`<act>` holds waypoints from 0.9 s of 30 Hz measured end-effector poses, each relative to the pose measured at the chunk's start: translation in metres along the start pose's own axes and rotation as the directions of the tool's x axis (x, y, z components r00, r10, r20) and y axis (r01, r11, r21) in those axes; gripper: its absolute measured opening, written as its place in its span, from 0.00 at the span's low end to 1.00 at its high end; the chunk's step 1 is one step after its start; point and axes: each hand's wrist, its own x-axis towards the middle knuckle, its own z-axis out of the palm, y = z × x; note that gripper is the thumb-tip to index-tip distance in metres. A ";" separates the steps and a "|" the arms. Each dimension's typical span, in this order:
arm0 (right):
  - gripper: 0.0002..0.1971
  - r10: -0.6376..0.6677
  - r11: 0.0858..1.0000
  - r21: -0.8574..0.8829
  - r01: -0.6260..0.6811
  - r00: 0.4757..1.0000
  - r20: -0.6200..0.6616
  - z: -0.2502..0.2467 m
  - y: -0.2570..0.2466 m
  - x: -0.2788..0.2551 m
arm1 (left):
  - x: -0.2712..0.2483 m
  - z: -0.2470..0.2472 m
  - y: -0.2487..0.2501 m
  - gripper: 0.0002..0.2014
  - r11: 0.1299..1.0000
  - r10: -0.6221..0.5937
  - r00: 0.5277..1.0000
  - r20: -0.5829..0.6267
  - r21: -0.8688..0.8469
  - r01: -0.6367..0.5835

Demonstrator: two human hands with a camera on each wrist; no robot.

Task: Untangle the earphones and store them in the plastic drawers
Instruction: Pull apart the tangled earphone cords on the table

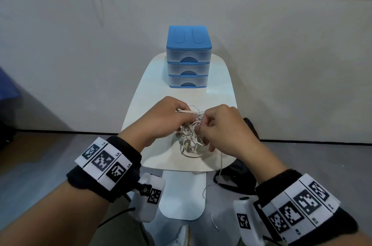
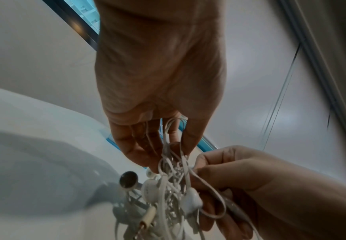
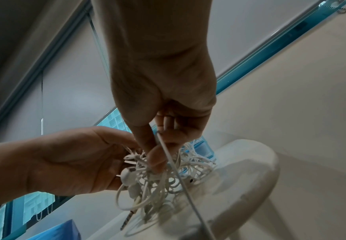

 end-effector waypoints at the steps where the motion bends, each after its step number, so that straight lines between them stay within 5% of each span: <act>1: 0.10 -0.016 1.000 0.022 0.015 0.999 0.048 -0.001 -0.001 -0.001 | 0.000 -0.001 -0.001 0.08 1.000 -0.005 1.000 -0.004 0.005 0.005; 8: 0.04 -0.012 0.971 0.237 -0.032 0.983 0.184 -0.011 0.011 -0.001 | 0.003 -0.005 -0.004 0.09 1.000 -0.007 1.000 -0.014 -0.020 0.007; 14: 0.04 0.008 0.959 0.282 -0.019 0.999 0.040 -0.005 0.017 0.002 | 0.001 -0.003 -0.009 0.08 0.999 -0.008 1.000 -0.008 -0.046 0.008; 21: 0.04 -0.080 0.989 0.109 0.100 0.982 -0.173 0.003 0.020 0.013 | -0.004 -0.006 -0.011 0.08 0.999 0.034 0.999 0.002 -0.023 -0.034; 27: 0.15 -0.137 0.990 0.013 0.139 0.985 -0.109 -0.001 0.013 0.012 | -0.006 -0.009 -0.010 0.10 0.997 0.071 0.995 0.072 -0.044 -0.068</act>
